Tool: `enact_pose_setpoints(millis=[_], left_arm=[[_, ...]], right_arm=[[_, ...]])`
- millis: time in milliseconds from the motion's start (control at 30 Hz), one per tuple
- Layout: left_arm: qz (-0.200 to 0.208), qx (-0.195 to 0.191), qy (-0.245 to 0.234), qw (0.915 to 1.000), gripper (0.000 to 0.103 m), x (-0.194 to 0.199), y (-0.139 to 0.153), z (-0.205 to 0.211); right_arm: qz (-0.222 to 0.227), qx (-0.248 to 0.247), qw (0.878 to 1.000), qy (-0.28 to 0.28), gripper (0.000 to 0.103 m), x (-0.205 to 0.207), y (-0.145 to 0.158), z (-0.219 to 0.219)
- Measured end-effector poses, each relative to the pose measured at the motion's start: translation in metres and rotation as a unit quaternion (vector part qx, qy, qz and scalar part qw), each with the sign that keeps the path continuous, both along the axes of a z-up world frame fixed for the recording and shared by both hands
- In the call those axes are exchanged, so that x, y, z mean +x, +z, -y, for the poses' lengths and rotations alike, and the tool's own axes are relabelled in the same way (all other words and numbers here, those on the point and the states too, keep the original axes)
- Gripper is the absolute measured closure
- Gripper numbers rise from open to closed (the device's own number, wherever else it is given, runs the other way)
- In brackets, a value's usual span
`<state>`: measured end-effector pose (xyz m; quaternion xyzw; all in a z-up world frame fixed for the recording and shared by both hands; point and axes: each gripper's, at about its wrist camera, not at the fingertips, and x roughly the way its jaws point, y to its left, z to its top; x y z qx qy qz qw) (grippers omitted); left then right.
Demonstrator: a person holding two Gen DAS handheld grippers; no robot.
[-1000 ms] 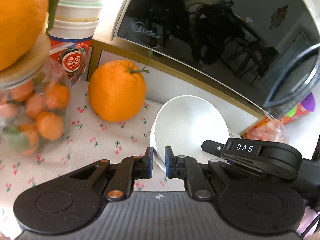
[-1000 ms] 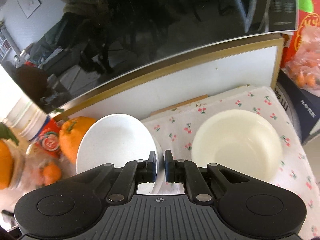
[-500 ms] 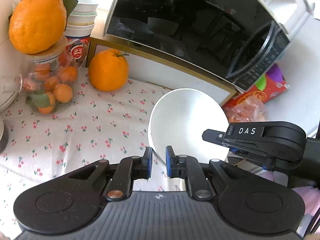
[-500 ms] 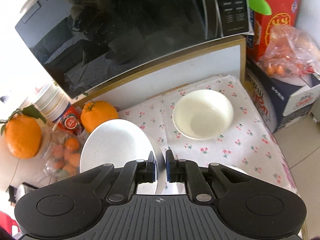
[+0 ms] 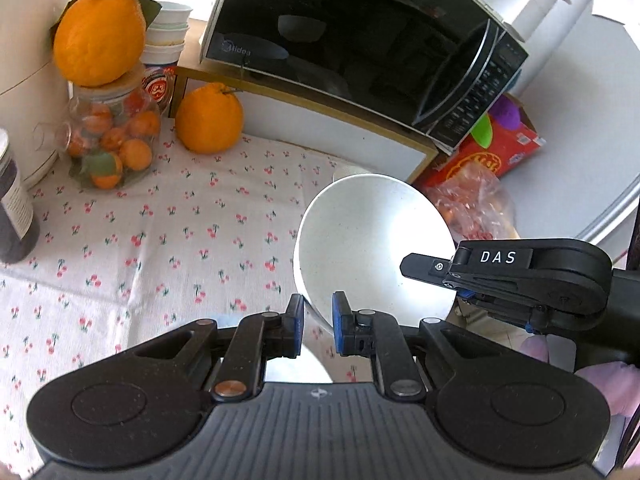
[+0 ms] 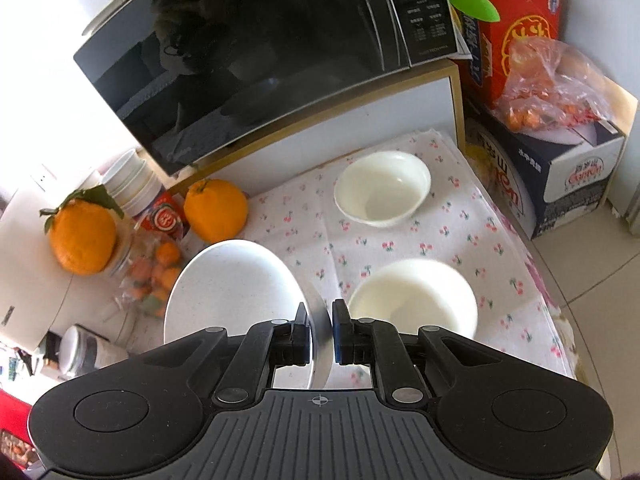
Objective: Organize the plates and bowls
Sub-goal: 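Lift the white bowl with both tools and carry it beside the plate stack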
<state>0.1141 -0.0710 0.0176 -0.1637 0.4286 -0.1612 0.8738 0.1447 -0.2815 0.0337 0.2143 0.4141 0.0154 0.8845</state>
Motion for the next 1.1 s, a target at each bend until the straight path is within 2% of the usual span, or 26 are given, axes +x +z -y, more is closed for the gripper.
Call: enact_pose_setpoints(millis=[133, 467, 767, 967, 1100], left_arm=[[-0.007, -0.005, -0.009, 0.9999, 0.090, -0.015, -0.005, -0.002], [-0.034, -0.004, -0.045, 0.9984, 0.089, -0.036, -0.026, 0.007], [-0.077, -0.020, -0.085, 0.9932, 0.089, -0.036, -0.044, 0.024], [-0.086, -0.018, -0.102, 0.9909, 0.088, -0.037, -0.052, 0.039], [-0.093, -0.015, -0.106, 0.9899, 0.088, -0.039, -0.055, 0.049]], right_arm=[[-0.006, 0.011, 1.000, -0.004, 0.090, -0.019, -0.008, 0.004], [-0.019, -0.001, 1.000, -0.024, 0.089, -0.057, -0.031, 0.012], [-0.059, 0.005, 0.998, -0.025, 0.088, -0.069, -0.049, 0.039], [-0.085, 0.026, 0.995, -0.039, 0.087, -0.072, -0.063, 0.061], [-0.085, 0.005, 0.995, -0.041, 0.087, -0.077, -0.061, 0.066]])
